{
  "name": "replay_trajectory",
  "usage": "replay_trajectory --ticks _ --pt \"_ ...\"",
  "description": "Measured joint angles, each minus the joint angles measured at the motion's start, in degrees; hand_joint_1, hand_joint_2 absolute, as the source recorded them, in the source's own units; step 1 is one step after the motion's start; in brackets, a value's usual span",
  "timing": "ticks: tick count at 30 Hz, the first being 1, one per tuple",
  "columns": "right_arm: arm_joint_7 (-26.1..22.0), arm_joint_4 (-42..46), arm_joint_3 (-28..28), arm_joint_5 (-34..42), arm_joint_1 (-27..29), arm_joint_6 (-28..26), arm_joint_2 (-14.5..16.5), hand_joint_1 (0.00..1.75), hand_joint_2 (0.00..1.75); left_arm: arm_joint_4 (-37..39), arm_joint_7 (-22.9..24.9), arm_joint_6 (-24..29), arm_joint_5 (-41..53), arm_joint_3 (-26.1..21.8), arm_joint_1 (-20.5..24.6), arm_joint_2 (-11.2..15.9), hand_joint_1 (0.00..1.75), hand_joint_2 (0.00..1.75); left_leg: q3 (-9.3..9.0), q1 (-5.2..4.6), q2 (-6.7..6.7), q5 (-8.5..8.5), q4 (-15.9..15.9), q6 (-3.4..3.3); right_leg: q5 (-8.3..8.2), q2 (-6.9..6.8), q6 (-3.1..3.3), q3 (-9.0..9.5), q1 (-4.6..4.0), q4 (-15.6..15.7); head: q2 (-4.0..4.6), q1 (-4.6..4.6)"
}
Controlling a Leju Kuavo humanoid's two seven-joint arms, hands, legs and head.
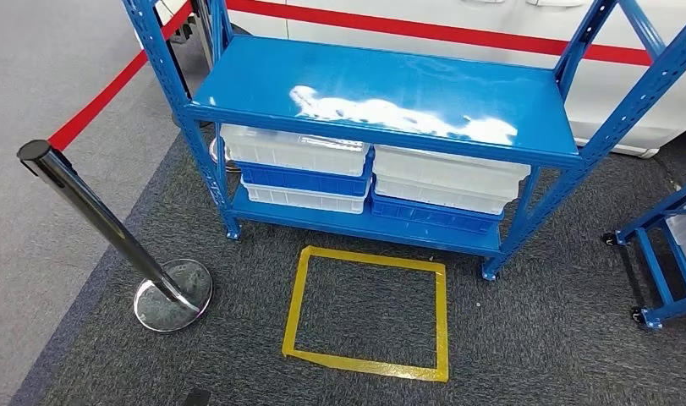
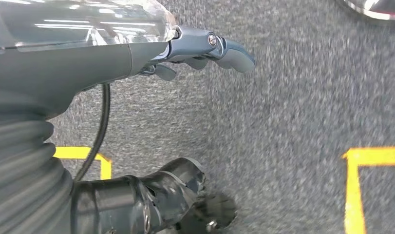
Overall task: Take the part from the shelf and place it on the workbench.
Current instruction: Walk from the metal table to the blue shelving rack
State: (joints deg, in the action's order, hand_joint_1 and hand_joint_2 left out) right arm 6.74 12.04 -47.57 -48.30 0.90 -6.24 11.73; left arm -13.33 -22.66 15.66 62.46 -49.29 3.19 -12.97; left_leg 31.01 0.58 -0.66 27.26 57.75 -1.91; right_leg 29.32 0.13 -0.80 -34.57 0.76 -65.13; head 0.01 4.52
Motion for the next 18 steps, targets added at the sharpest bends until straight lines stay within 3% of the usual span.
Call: replay_trajectory --ticks 2,4,7,8,11,12,13,15,17,18 --pt "-0.32 -0.07 1.68 1.94 0.68 0.17 -0.34 0.00 1.75 -0.85 0.91 -0.60 -2.54 1.75 0.04 0.47 0.00 1.75 0.06 -0.20 -0.01 0.18 0.20 0.46 -1.65 -0.13 0.51 2.41 -0.30 5.36 -0.01 -0.02" --pt "-0.62 -0.12 3.46 3.87 1.22 0.29 -0.72 0.00 1.75 -1.50 1.80 -1.22 -5.05 3.60 -0.03 0.97 0.00 1.75 0.08 -0.33 -0.05 0.18 0.16 1.03 -1.62 -0.06 0.93 2.45 -0.57 6.00 -0.01 -0.03" --pt "-0.90 -0.12 5.79 6.38 1.74 0.71 -1.31 0.00 1.75 -2.18 2.95 -2.02 -8.41 6.14 -0.35 1.70 0.00 1.75 0.46 -0.24 0.06 1.19 1.18 1.96 -1.96 -0.09 1.88 2.60 -0.21 6.56 -0.01 -0.03" --pt "-1.01 -0.07 6.44 7.10 1.79 0.87 -1.49 0.00 1.75 -2.30 3.30 -2.24 -9.35 6.80 -0.57 1.97 0.00 1.75 1.40 -0.17 0.11 2.59 3.25 2.19 -2.09 -0.13 2.20 2.63 -0.09 6.76 -0.01 -0.04" --pt "-1.50 0.72 9.22 10.09 1.75 1.22 -2.19 0.00 1.75 -2.37 4.77 -3.25 -13.10 9.46 -1.96 2.77 0.00 1.75 6.08 -0.04 0.15 7.56 13.53 2.46 -2.06 -0.14 2.67 2.52 -0.21 6.69 -0.01 -0.05" --pt "-1.64 1.18 10.33 11.24 1.70 1.29 -2.42 0.00 1.75 -2.36 5.31 -3.63 -14.59 10.59 -2.64 3.01 0.00 1.75 6.86 -0.03 0.15 7.73 15.26 2.45 -1.99 -0.10 2.73 2.53 -0.25 6.60 -0.01 -0.05" --pt "-1.78 1.72 11.40 12.34 1.60 1.38 -2.61 0.00 1.75 -2.36 5.83 -4.00 -16.03 11.69 -3.35 3.25 0.00 1.75 6.60 -0.03 0.15 6.72 14.76 2.38 -1.91 -0.01 2.77 2.58 -0.27 6.51 -0.01 -0.05" --pt "-2.10 2.97 13.31 14.34 1.31 1.69 -2.98 0.00 0.87 -2.33 6.77 -4.61 -18.71 13.65 -4.69 3.76 0.00 0.87 3.61 -0.04 0.16 2.84 8.30 2.04 -1.71 0.19 2.61 2.77 -0.29 6.36 0.00 -0.05" --pt "-2.42 4.18 15.14 16.26 0.97 2.04 -3.41 0.00 0.00 -2.29 7.68 -5.23 -21.21 15.50 -5.71 4.25 0.00 0.00 0.83 -0.21 0.20 0.65 2.12 1.63 -1.51 0.27 2.15 2.76 -0.51 6.12 0.00 -0.04" --pt "-2.55 4.68 16.06 17.17 0.86 2.16 -3.65 0.00 0.00 -2.27 8.10 -5.53 -22.37 16.43 -6.13 4.46 0.00 0.00 0.35 -0.30 0.23 0.51 0.90 1.45 -1.49 0.25 1.88 2.69 -0.59 6.06 -0.01 -0.04"
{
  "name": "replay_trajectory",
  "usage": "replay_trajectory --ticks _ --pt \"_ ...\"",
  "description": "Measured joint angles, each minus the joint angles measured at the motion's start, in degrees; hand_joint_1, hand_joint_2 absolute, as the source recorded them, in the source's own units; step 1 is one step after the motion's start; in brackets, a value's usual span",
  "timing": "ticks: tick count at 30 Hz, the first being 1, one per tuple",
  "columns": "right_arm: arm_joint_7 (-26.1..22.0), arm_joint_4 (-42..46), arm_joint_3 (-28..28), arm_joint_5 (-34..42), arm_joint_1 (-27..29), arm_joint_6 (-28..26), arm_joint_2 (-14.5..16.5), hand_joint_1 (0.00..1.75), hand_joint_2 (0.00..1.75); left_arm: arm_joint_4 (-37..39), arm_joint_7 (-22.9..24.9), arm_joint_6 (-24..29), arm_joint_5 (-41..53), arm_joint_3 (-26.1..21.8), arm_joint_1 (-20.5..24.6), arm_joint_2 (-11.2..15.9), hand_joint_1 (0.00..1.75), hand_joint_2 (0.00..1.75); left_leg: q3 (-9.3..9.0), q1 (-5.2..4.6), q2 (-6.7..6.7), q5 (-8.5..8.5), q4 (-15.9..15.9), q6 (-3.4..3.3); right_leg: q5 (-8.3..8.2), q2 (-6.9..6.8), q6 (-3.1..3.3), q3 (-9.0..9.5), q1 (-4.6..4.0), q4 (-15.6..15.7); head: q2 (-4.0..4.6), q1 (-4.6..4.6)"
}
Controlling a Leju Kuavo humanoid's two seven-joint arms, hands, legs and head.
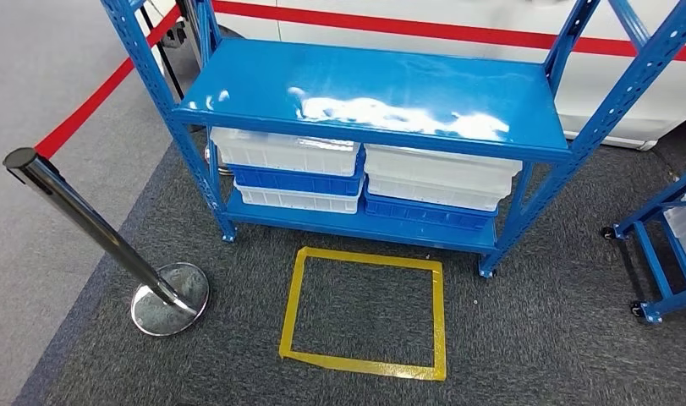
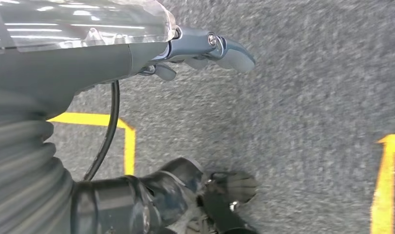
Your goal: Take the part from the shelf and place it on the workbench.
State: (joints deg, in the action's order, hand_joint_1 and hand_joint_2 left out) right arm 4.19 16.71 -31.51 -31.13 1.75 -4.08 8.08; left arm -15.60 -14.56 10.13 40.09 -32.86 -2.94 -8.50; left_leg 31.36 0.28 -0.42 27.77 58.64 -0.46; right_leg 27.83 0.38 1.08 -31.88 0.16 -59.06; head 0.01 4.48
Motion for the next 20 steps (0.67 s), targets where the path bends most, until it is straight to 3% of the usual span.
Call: replay_trajectory --ticks 2,4,5,8,9,10,12,14,16,20 --pt "-0.19 0.81 2.02 1.96 -0.11 0.10 -0.54 0.00 0.00 0.01 0.91 -0.62 -2.52 2.04 -0.79 0.40 0.00 0.00 -0.06 -0.04 0.05 -0.09 -0.34 -0.44 -0.08 -0.02 -0.57 -0.06 -0.07 0.07 0.00 0.01" --pt "-0.42 1.27 4.03 4.01 0.13 0.31 -1.17 0.00 0.00 -0.06 1.84 -1.24 -5.16 4.15 -1.30 0.90 0.00 0.00 -0.17 0.14 -0.03 -0.46 -0.82 -1.16 0.93 -0.03 -1.15 -0.43 0.03 -1.07 0.01 0.02" --pt "-0.56 1.36 5.01 5.01 0.39 0.50 -1.43 0.00 0.44 -0.22 2.29 -1.55 -6.49 5.16 -1.39 1.15 0.00 0.00 -0.19 0.26 -0.09 -0.63 -1.05 -1.53 2.28 -0.04 -1.42 -1.27 0.09 -3.03 0.00 0.02" --pt "-0.93 1.29 7.81 7.97 1.89 1.02 -2.02 0.00 1.75 -1.38 3.61 -2.46 -10.25 8.02 -1.25 1.86 0.00 0.00 -0.09 0.22 -0.18 -0.67 -1.06 -1.97 7.23 -0.09 -1.99 -6.12 0.37 -13.38 0.00 0.01" --pt "-1.02 1.14 8.70 8.95 2.61 1.09 -2.21 0.00 1.75 -1.99 4.04 -2.76 -11.47 8.96 -1.07 2.08 0.00 0.00 -0.10 0.19 -0.19 -0.64 -1.01 -1.98 7.49 -0.10 -2.06 -7.11 0.43 -15.36 0.00 0.01" --pt "-1.11 0.90 9.56 9.85 3.35 1.14 -2.37 0.00 1.75 -2.70 4.45 -3.06 -12.65 9.88 -0.80 2.30 0.00 0.00 -0.14 0.18 -0.17 -0.58 -0.97 -1.98 6.62 -0.10 -2.04 -7.10 0.47 -15.21 0.00 0.02" --pt "-1.27 0.28 11.17 11.52 4.82 1.28 -2.83 0.00 1.75 -4.33 5.20 -3.61 -14.89 11.65 -0.11 2.67 0.00 0.00 -0.33 0.17 -0.10 -0.42 -0.85 -1.83 2.66 -0.15 -1.67 -4.11 0.48 -8.90 -0.01 0.03" --pt "-1.48 -0.32 12.83 13.23 6.04 1.62 -3.37 0.00 1.75 -5.89 5.97 -4.15 -17.09 13.45 0.49 3.06 0.00 0.00 -0.42 0.00 -0.10 -0.19 -0.71 -1.40 0.13 -0.27 -1.12 -0.96 0.16 -2.11 -0.01 0.02" --pt "-1.77 -0.66 14.59 14.94 6.92 1.95 -3.81 0.00 1.75 -6.96 6.79 -4.69 -19.30 15.31 0.79 3.61 0.00 0.00 -0.26 -0.25 -0.19 0.15 -0.55 -1.25 -0.17 -0.26 -0.93 -0.13 -0.02 0.07 0.00 0.00" --pt "-2.26 -0.57 17.69 18.24 7.52 2.19 -4.37 0.00 1.75 -7.44 8.43 -5.75 -23.55 18.48 0.33 4.58 0.00 0.00 -0.29 -0.25 -0.23 0.20 -0.67 -1.38 -0.26 -0.10 -0.90 -0.08 0.00 0.26 0.00 -0.02"
